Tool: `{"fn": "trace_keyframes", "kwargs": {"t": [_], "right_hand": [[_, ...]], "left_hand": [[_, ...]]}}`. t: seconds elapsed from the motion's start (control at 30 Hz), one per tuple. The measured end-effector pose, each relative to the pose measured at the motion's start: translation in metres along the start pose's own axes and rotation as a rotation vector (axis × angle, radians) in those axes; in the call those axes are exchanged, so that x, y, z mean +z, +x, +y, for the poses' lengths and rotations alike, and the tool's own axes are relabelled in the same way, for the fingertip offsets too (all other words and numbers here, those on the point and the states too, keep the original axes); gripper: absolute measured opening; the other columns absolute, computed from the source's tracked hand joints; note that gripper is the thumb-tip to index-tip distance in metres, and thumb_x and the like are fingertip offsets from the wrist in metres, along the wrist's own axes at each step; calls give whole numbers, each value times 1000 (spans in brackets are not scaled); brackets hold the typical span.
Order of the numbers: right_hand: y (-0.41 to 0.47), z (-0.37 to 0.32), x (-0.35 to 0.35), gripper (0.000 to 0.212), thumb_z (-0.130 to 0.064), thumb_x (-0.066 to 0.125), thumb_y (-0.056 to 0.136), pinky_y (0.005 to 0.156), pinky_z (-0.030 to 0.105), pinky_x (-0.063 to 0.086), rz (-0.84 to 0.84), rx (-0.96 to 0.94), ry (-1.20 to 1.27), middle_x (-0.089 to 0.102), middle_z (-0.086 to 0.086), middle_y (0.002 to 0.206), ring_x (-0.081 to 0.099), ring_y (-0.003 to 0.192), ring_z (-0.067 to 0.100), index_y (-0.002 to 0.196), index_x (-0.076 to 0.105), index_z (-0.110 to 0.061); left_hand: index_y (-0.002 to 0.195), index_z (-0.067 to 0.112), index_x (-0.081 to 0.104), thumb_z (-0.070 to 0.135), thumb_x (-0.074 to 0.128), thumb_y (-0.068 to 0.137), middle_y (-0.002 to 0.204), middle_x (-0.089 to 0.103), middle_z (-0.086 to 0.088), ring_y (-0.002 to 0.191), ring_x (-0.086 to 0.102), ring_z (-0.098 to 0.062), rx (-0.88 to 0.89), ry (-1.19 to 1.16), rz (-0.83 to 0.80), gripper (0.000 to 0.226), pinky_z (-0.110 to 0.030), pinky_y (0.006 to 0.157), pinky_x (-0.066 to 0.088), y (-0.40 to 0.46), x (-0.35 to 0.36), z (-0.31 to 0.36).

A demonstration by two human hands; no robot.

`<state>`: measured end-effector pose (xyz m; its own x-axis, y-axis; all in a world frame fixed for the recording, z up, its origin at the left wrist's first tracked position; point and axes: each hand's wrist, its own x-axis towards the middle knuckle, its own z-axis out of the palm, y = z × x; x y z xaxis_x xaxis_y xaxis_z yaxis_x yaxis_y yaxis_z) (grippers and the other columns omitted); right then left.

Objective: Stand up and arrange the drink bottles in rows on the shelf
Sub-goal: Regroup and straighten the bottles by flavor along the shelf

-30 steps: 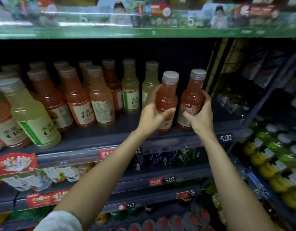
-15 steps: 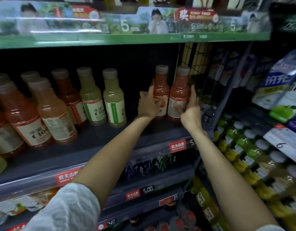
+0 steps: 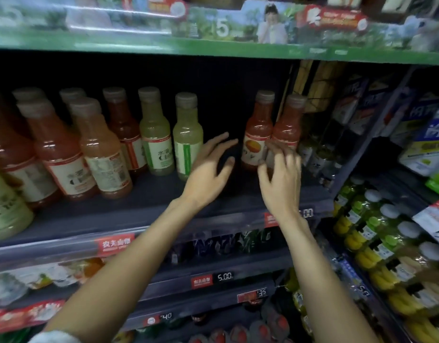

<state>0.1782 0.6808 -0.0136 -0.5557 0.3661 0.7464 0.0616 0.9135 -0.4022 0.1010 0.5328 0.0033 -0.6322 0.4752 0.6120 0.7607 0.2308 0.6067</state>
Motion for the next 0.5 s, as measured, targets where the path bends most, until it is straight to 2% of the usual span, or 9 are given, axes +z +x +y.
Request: {"fn": "trace_keyframes", "kwargs": {"t": [0.07, 0.13, 0.2, 0.3, 0.37, 0.43, 0.5], "right_hand": [[-7, -32, 11, 27, -21, 47, 89, 90, 46, 44, 11, -120, -8, 64, 13, 105, 53, 104, 33, 103, 63, -5], [-10, -65, 22, 26, -19, 46, 88, 83, 42, 47, -61, -225, 50, 69, 11, 90, 59, 95, 33, 96, 68, -6], [-12, -95, 38, 26, -18, 48, 85, 76, 40, 50, -155, -267, 135, 70, 11, 84, 63, 87, 32, 93, 70, -7], [-12, -137, 63, 32, -20, 55, 86, 77, 37, 53, -320, -221, 324, 68, 10, 104, 62, 97, 29, 115, 64, -12], [-11, -164, 84, 42, -21, 61, 88, 89, 34, 48, -413, -203, 462, 59, 8, 123, 56, 112, 25, 128, 54, -13], [-6, -182, 104, 57, -25, 65, 87, 99, 33, 42, -522, -129, 560, 49, 4, 137, 49, 121, 19, 139, 41, -17], [-1, -200, 122, 70, -29, 68, 85, 101, 37, 43, -597, -48, 603, 47, 4, 140, 50, 122, 18, 144, 30, -21]], "left_hand": [[123, 11, 62, 14, 50, 93, 128, 58, -5, 120, 51, -16, 119, 145, 148, 32, -16, 101, 35, -22, -37, -9], [106, 4, 65, 10, 52, 87, 103, 67, -14, 98, 60, -28, 177, 343, 328, 25, -27, 83, 42, -41, -73, -24], [103, 0, 61, 13, 52, 82, 93, 66, -24, 90, 60, -38, 100, 511, 477, 26, -35, 77, 40, -57, -109, -47], [127, -1, 51, 16, 54, 82, 124, 53, -26, 116, 47, -38, -120, 547, 563, 49, -33, 100, 35, -77, -156, -76], [141, 0, 37, 23, 54, 82, 139, 38, -27, 129, 36, -37, -202, 525, 547, 65, -25, 111, 21, -84, -180, -88], [146, -3, 25, 32, 53, 83, 144, 30, -31, 133, 30, -42, -258, 528, 479, 78, -31, 114, 18, -81, -191, -95], [147, -6, 17, 30, 61, 84, 144, 31, -32, 130, 32, -47, -320, 584, 423, 85, -43, 111, 23, -74, -195, -97]]}}
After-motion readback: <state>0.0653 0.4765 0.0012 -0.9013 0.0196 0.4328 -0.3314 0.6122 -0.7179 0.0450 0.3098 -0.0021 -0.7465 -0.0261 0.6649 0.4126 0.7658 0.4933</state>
